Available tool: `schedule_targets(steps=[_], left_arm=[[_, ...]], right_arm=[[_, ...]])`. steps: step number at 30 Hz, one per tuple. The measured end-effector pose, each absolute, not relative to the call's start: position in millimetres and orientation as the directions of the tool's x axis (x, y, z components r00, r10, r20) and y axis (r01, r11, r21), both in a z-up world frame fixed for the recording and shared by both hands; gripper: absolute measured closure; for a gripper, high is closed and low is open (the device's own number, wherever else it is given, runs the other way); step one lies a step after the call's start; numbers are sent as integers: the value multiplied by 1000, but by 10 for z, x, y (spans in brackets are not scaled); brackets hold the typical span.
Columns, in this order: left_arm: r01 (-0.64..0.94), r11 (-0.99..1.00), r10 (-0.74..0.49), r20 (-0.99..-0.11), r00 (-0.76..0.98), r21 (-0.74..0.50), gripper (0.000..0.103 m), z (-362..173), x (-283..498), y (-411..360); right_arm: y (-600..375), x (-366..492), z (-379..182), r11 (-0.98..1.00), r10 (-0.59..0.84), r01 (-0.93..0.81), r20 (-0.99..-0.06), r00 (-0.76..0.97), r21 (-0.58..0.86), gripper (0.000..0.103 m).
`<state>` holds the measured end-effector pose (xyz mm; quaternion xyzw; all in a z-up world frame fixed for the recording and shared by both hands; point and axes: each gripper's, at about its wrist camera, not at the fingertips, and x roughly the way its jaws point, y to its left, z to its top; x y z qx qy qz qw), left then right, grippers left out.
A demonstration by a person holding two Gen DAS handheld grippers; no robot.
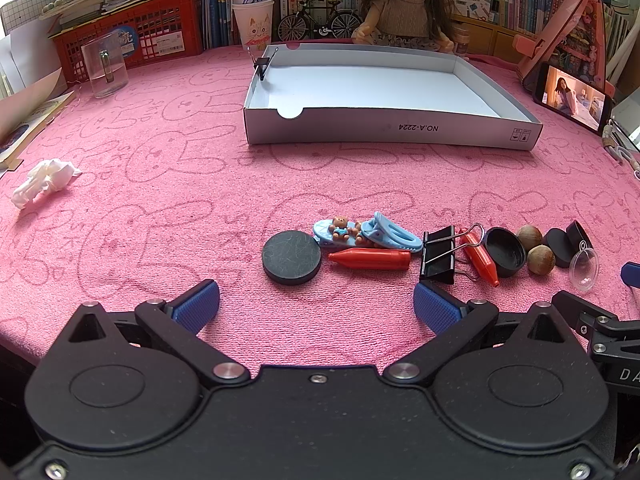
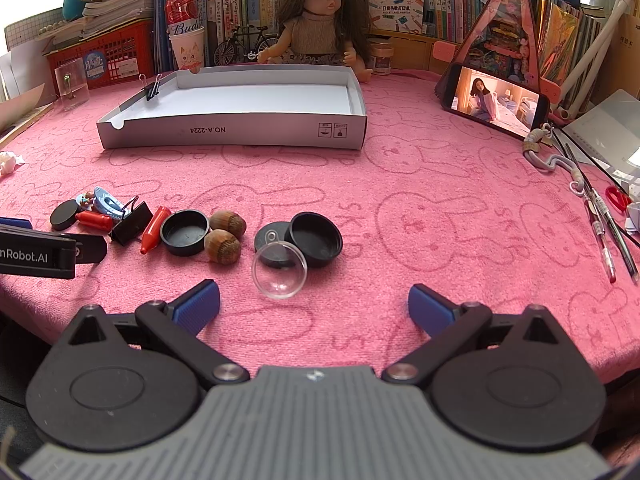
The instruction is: Organize rigid objects
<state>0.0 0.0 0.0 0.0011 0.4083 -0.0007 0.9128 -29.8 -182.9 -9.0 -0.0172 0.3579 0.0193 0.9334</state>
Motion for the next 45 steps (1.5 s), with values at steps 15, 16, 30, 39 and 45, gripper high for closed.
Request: schedule_targets(steps=[15,16,30,39,45], left_arm=[[-4,1000,5,-749,663,3,0,4,4,-1],[-3,1000,5,-749,663,3,0,3,5,0],[-15,1000,6,-742,670,-6,7,50,-58,11],[57,996,-87,-694,715,-65,37,164,-113,0],[103,992,-128,-673,728,-77,54,178,-118,-54]], right_arm=[[-1812,-298,-69,998,27,-52,-669,743,-17,0],[-1835,-306,-87,998,28,-54,-666,745,-17,0],[-1831,-364,-58,996,64,-91,-636,769,-9,6],[-1738,-414,16,989,98,-142,-589,802,-30,28],[-1745,-430,42,989,111,-150,-575,811,-21,45]])
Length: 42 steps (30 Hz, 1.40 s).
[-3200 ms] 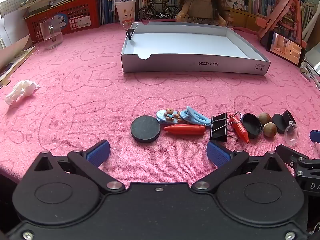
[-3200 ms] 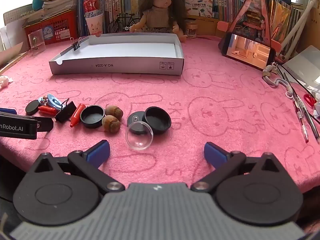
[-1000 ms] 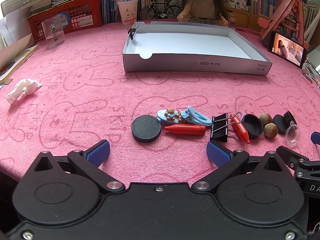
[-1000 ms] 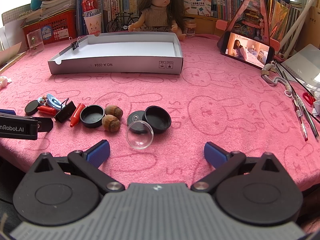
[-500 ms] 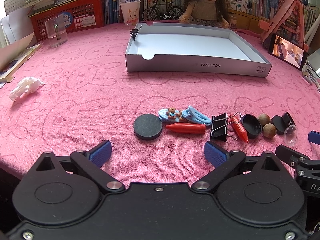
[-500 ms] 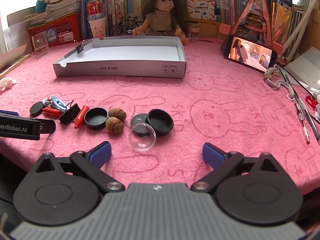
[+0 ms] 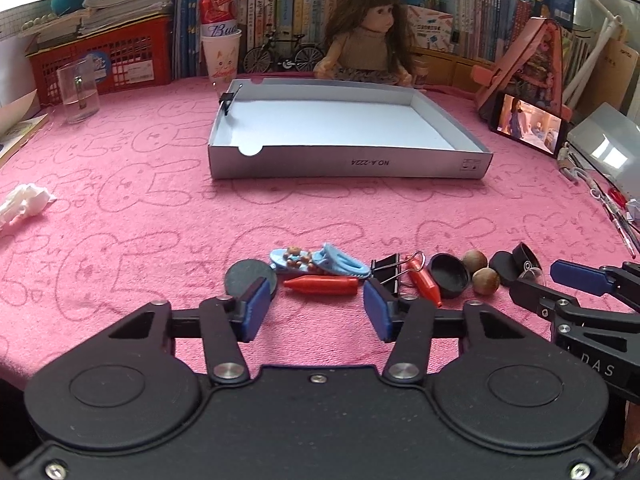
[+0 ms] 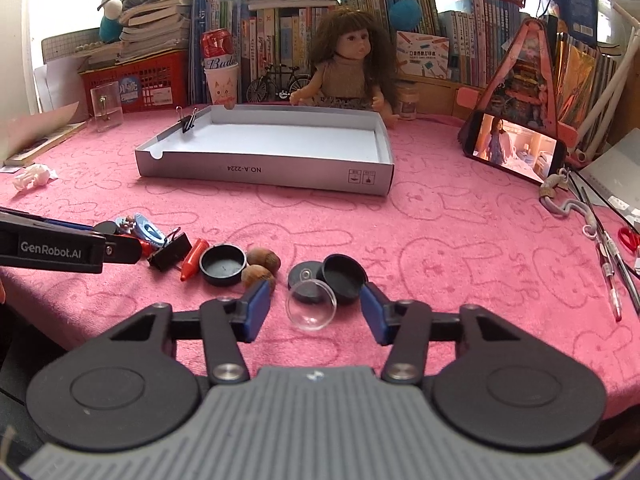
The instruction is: Organize rigid objects
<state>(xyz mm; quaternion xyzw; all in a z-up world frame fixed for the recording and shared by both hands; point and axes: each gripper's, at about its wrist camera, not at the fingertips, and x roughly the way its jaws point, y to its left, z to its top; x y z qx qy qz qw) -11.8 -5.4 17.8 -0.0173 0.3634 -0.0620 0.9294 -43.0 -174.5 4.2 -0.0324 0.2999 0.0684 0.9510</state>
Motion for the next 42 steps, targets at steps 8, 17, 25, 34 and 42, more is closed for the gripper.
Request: schedule_targets(steps=[8,17,25,34,42], left_arm=[[122,990,-141,-675,724,-76,61,103,-27,-103],[124,989,-146,-661,736,-80,68,88,-24,-91],[167,982,-180,-659,730,-84,76,88,-113,-42],[124,988,-151,-663,734,-87,75,87,-51,18],[143,988,-148,-640,754,-59,60,112,-38,22]], right_arm=[[-1710,-423,13,986,118,-164,-589,800,-25,65],[-1716,-424,7,986,125,-168,-587,800,-19,75],[-1758,-420,16,988,118,-152,-583,804,-9,82],[-1762,-419,-6,989,119,-149,-592,797,-3,82],[-1778,-423,-10,983,153,-183,-598,787,10,71]])
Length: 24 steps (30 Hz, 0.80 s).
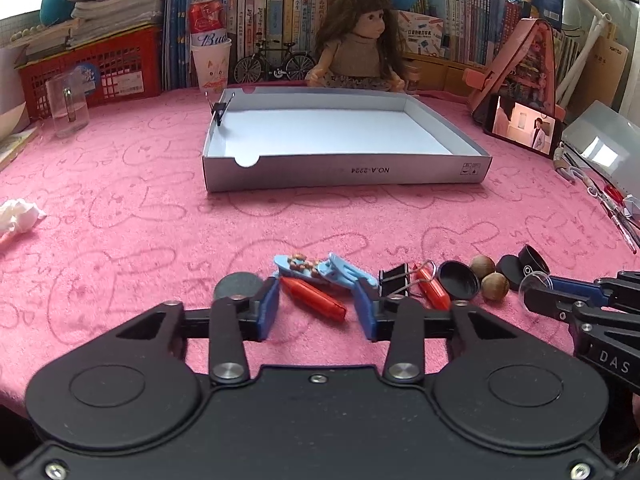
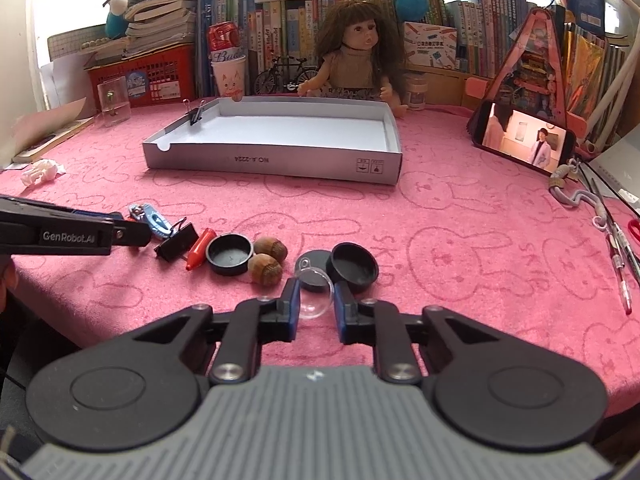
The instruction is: Organize rigid objects
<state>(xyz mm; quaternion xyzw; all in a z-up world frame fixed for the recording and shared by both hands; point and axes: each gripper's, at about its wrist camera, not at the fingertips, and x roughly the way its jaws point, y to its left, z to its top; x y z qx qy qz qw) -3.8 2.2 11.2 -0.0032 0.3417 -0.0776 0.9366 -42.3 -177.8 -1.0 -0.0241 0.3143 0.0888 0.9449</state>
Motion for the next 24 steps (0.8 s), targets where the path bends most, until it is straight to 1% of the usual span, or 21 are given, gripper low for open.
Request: schedule_targets(steps=[2,4,6,9,12,14,21,22,23,24], left_arm=[[182,982,-167,-636,753,-43,49,120,-6,20],[240,970,-206,-621,757,-30,43,113,13,22],[287,958,-218,-621,753,11,41,95,30,4],[348,937,-250,-626,739,36,46,71,12,3],[380,925,-286,-639,714,10,47,59,-14,38],[390,921,-297,-650,700,-1,51,53,-43,57],[434,901,-325,-663,675,1,52,53,-163,40],[430,903,-319,-663,678,6,59,56,-173,38],[421,907,-307,-665,681,12,69,62,-176,43],[411,911,-299,-667,683,13,74,66,-174,56]], right_arm=[[-1774,-425,-14,982,157,-190,-601,784,9,70],[-1767,-426,-16,982,158,-190,-602,783,11,63],[-1766,-427,-15,981,160,-191,-602,783,13,62],[-1768,-423,-15,982,157,-189,-603,783,9,60],[-1775,-415,-18,983,154,-186,-603,782,10,59],[-1777,-406,-18,983,153,-184,-603,783,9,59],[-1787,-394,-18,983,151,-183,-603,783,8,56],[-1784,-395,-21,983,150,-181,-603,784,9,55],[-1787,-394,-22,984,149,-181,-602,784,9,55],[-1785,-399,-22,984,149,-180,-601,785,9,54]])
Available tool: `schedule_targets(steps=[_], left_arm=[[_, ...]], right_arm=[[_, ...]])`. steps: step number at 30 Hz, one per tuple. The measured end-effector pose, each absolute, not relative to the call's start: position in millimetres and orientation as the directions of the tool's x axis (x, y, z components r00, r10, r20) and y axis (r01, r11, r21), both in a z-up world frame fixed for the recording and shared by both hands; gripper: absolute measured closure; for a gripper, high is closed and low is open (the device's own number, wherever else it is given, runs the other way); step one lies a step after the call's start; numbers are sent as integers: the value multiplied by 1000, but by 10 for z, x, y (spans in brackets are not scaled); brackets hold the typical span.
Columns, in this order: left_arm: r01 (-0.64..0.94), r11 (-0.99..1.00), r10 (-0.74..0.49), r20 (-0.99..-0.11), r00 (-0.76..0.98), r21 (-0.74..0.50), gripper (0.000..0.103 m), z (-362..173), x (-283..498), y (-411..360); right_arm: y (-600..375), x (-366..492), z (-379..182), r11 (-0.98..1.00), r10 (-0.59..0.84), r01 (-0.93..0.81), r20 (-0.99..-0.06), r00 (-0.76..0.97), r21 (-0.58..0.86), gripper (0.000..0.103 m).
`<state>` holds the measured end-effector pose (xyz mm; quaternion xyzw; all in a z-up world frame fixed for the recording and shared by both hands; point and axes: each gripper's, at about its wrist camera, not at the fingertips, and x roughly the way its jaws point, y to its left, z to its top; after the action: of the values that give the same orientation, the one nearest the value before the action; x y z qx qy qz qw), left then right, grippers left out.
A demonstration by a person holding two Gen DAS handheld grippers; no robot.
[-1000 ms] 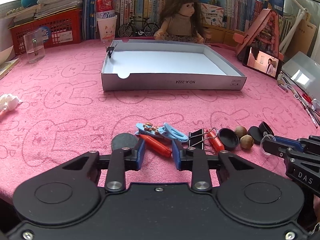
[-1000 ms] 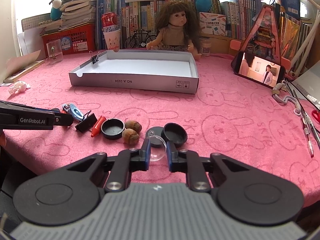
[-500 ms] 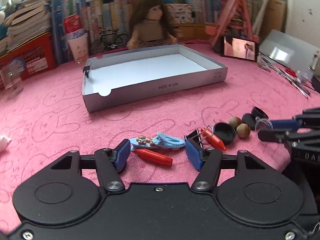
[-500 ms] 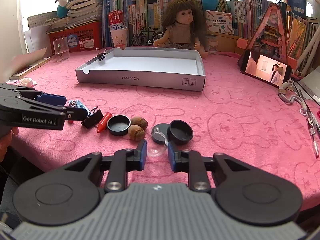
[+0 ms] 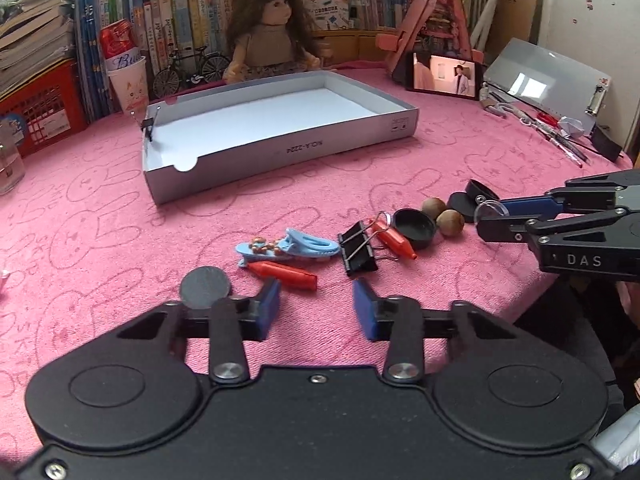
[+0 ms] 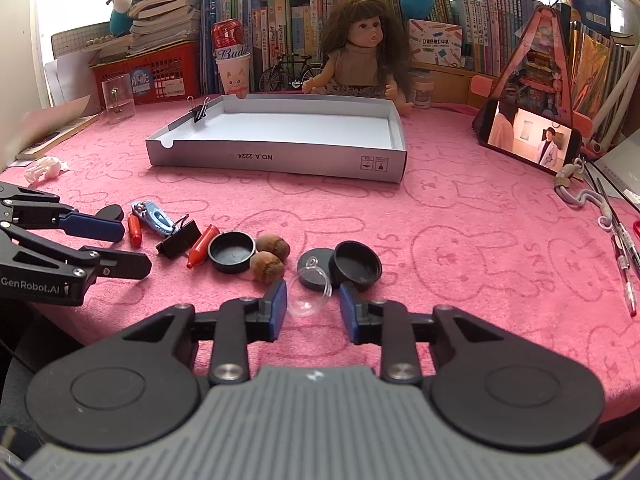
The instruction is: Organize rigid objects
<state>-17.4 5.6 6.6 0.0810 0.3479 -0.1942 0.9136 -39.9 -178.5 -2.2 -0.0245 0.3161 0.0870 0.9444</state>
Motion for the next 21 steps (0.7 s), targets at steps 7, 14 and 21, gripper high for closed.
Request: schedule_targets(steps=[7,14,21], left_arm=[[366,930,-252,-658,710,39,80,110,-166,147],[334,938,-202,-638,743,91,75,35,-121,69],[273,961,-183,-626,758,50,55,47,-95,63]], right_arm=[[-1795,-398,-23,984,148,-177,-599,787,11,52],[-1787,-410,-20,985,145,-174,-599,787,9,52],[-1788,-415,-24,985,145,-173,-601,786,11,52]])
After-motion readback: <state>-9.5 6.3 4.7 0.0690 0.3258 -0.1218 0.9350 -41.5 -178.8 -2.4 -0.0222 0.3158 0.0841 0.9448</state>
